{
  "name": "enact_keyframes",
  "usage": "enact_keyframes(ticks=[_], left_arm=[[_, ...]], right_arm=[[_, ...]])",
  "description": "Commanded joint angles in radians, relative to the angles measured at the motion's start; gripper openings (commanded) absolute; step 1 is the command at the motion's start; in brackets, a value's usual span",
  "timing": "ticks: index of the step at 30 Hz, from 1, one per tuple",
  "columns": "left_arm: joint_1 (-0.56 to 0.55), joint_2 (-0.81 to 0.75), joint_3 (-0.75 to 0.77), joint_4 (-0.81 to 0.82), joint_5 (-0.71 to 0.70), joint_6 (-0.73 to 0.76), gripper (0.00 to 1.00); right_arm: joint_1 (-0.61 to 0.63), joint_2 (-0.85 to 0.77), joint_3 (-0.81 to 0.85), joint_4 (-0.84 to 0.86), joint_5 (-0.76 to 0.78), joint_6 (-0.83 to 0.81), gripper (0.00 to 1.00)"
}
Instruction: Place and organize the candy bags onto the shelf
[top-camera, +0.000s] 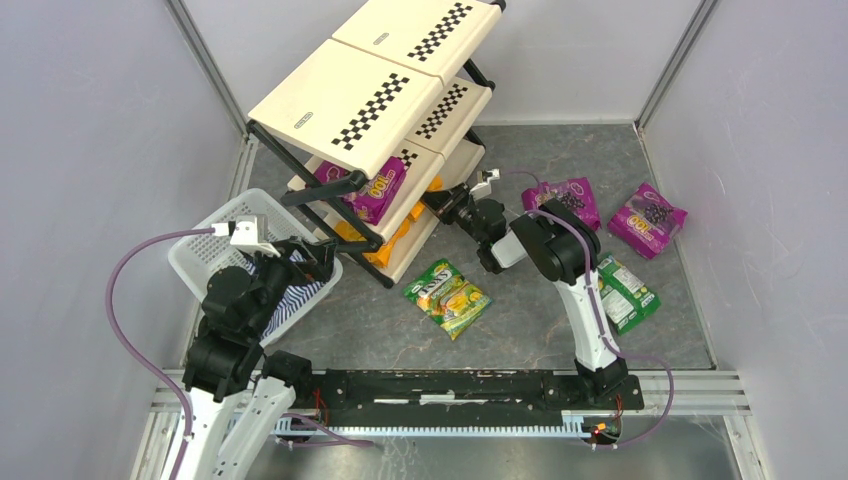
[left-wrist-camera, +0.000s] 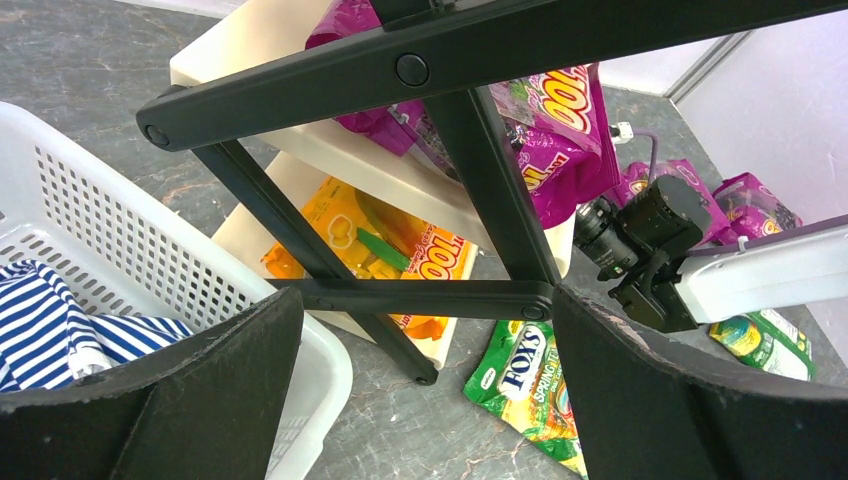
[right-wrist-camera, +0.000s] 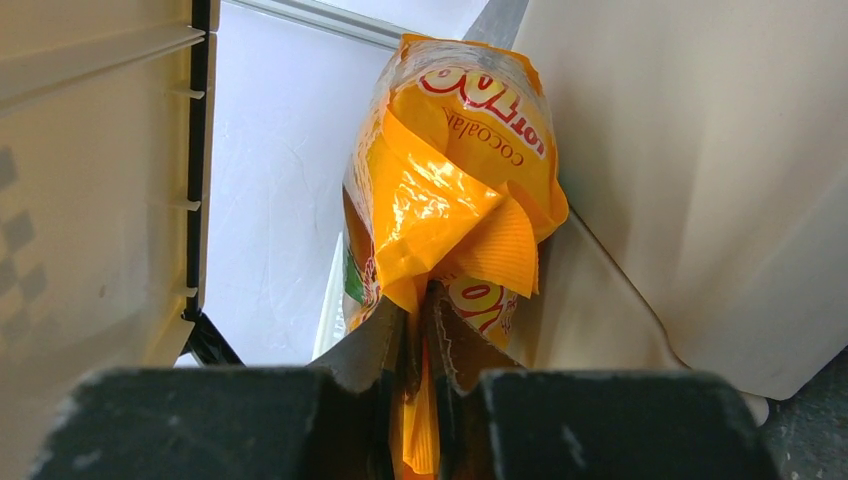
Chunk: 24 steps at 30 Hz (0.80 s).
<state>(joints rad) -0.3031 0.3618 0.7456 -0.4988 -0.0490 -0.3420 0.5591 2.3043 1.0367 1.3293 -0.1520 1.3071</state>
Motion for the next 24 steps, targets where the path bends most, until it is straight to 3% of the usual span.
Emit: enact_keyframes(ticks=[1, 14, 19, 24], left_arm=[[0.005, -0.001, 0.007, 0.032, 0.004, 0.057, 1.00], [0.005, -0.014, 0.005, 0.032, 0.008, 0.058, 1.00], [0.006, -0.016, 0.006, 0.031, 0.010, 0.058, 1.00], [0.005, -0.025, 0.005, 0.031, 0.010, 0.060, 1.00]], right_arm=[[0.021, -0.044, 0.012, -0.019, 0.032, -0.022, 0.07], [0.038, -0.089, -0.026, -0.063, 0.011, -0.054, 0.14], [0.037, -0.143, -0.055, -0.112, -0.010, -0.103, 0.32], [0.033, -0.240, -0.053, -0.329, -0.046, -0.224, 0.57]])
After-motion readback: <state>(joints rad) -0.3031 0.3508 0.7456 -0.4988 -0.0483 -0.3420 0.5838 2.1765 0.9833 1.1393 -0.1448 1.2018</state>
